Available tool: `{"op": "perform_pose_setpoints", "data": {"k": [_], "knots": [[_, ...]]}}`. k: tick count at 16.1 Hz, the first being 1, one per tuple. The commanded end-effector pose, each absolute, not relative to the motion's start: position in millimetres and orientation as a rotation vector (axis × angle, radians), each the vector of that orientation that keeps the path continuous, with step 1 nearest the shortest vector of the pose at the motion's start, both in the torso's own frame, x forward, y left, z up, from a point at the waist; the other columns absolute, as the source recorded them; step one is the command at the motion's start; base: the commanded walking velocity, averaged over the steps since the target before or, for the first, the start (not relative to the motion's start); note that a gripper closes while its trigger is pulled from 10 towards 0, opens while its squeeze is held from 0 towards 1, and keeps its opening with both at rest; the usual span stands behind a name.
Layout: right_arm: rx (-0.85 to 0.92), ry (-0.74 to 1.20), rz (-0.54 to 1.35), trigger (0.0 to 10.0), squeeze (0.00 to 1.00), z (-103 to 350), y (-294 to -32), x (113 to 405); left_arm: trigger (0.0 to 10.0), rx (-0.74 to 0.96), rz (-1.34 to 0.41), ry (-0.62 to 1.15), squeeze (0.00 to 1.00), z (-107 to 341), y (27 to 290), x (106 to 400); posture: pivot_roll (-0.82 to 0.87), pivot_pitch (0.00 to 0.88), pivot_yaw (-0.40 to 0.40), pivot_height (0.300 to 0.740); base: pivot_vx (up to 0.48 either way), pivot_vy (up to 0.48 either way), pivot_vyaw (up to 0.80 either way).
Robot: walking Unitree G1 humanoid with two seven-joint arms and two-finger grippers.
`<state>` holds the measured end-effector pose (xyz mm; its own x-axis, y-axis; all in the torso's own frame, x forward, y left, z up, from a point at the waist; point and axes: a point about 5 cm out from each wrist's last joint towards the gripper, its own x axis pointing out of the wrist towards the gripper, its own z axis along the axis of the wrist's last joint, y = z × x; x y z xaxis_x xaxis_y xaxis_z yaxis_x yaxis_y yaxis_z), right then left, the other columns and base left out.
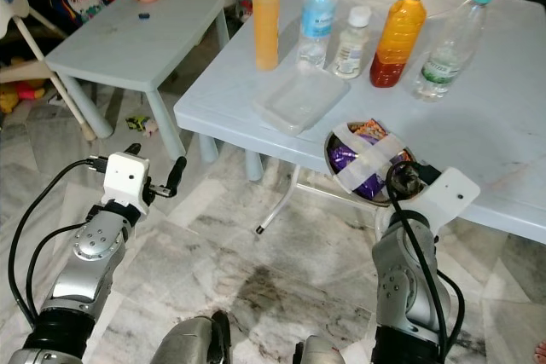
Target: Restocking fridge
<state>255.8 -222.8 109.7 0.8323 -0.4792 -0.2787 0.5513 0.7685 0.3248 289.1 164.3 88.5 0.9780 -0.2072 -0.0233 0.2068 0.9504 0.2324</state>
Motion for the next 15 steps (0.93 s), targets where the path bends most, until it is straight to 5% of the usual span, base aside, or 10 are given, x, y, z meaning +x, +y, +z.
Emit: {"op": "perform_pose_setpoints", "data": {"k": [1, 10, 11, 12, 15], "knots": [[0.395, 0.227, -0.556, 0.0, 0.00, 99.3, -222.4, 253.7, 10.0, 0.248, -0.203, -0.012, 0.00, 91.5, 168.0, 292.6, -0.06, 0.014, 0.069, 0.740, 0.000, 0.000, 0.00], [0.370, 0.197, -0.447, 0.0, 0.00, 97.9, -209.5, 261.2, 10.0, 0.232, -0.196, 0.041, 0.00, 73.2, 167.3, 278.2, -0.05, 0.029, 0.055, 0.740, -0.115, 0.000, 0.00], [0.341, 0.177, -0.413, 8.1, 0.00, 100.1, -208.6, 261.3, 10.0, 0.230, -0.199, 0.041, 0.00, 72.7, 165.7, 277.0, -0.05, 0.021, 0.053, 0.740, -0.266, 0.000, 0.00], [0.326, 0.154, -0.380, 10.0, 0.00, 102.6, -207.0, 261.0, 10.0, 0.226, -0.197, 0.040, 0.00, 72.8, 164.7, 277.1, -0.05, 0.011, 0.051, 0.740, -0.277, 0.000, 0.00], [0.322, 0.130, -0.329, 10.0, 0.00, 102.9, -203.8, 262.3, 10.0, 0.215, -0.184, 0.035, 0.00, 73.5, 164.5, 280.2, -0.05, 0.000, 0.051, 0.740, -0.275, 0.000, 0.00]]}}
